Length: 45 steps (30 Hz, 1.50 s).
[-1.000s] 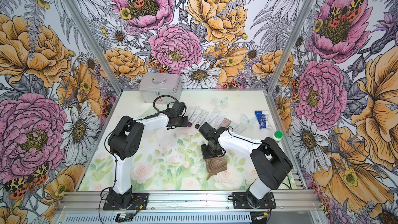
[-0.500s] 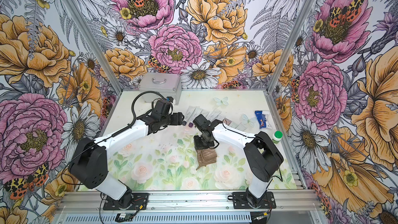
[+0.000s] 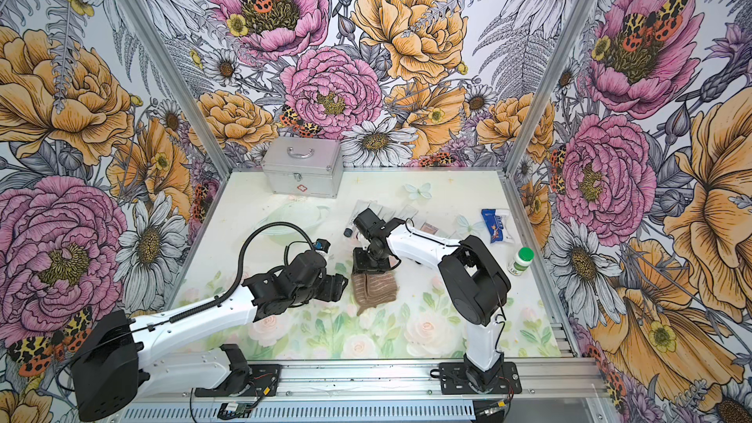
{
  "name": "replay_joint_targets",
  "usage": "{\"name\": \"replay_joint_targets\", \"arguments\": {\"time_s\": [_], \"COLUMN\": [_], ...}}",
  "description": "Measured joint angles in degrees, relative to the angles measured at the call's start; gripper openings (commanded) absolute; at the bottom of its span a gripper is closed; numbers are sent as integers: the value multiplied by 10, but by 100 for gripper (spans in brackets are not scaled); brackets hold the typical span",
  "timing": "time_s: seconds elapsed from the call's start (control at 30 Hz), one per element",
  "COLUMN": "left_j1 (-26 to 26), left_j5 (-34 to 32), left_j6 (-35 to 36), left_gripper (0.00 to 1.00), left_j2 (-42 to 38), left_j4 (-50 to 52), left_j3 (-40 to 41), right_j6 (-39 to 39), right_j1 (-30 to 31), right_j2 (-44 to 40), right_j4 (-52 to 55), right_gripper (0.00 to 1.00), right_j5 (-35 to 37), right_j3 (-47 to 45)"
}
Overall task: Wipe the surface of the toothpaste tube
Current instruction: Place the cleaning item at the center of the board, then adjust the cleaning item at the center of the board.
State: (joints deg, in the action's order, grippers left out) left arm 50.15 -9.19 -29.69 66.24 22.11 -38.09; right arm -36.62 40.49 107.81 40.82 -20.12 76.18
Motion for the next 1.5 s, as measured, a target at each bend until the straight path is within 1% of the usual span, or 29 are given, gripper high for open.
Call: {"name": "replay_joint_targets", "arguments": {"time_s": [0.1, 0.27, 0.4, 0.53, 0.63, 0.7, 0.83, 0.87, 0.9, 0.97, 1.03, 1.07, 1.17, 1.33, 1.4, 1.5], "left_j1": [2, 4, 4, 9, 25, 40, 71, 79, 85, 94, 97, 99, 104, 104, 104, 104], "left_j5": [-6, -8, -11, -25, -31, -32, -33, -33, -33, -40, -42, -43, -47, -51, -53, -56], "left_j6": [-5, -6, -6, -4, -3, -3, -4, -4, -5, -15, -17, -19, -22, -30, -31, -33], "left_gripper": [81, 82, 81, 77, 75, 71, 69, 66, 64, 59, 57, 54, 37, 22, 19, 16], "left_j2": [-19, -19, -7, 12, 39, 66, 109, 119, 129, 145, 158, 166, 186, 219, 229, 233], "left_j4": [0, 0, 0, 0, -11, -24, -53, -57, -62, -71, -80, -83, -87, -90, -91, -91], "left_j3": [1, 1, -2, -12, -30, -45, -56, -56, -56, -56, -56, -56, -56, -57, -57, -57], "right_j6": [-2, -2, -2, -2, -1, -1, -2, -3, -5, -6, -7, -7, -9, -12, -12, -13], "right_j1": [0, -1, -10, -24, -27, -27, -27, -27, -27, -28, -33, -35, -35, -36, -38, -44], "right_j2": [0, -5, -49, -88, -85, -83, -83, -83, -83, -83, -83, -83, -83, -83, -83, -83], "right_j4": [0, -3, -6, -6, -9, -9, -10, -11, -13, -10, -12, -14, -16, -21, -21, -22], "right_gripper": [61, 61, 61, 61, 58, 53, 47, 41, 34, 25, 23, 21, 17, 8, 8, 11], "right_j5": [-9, -13, -13, -16, -17, -17, -21, -23, -26, -26, -30, -32, -38, -43, -44, -48], "right_j3": [10, 17, -10, -32, -37, -41, -47, -47, -47, -47, -48, -47, -47, -47, -47, -47]}}
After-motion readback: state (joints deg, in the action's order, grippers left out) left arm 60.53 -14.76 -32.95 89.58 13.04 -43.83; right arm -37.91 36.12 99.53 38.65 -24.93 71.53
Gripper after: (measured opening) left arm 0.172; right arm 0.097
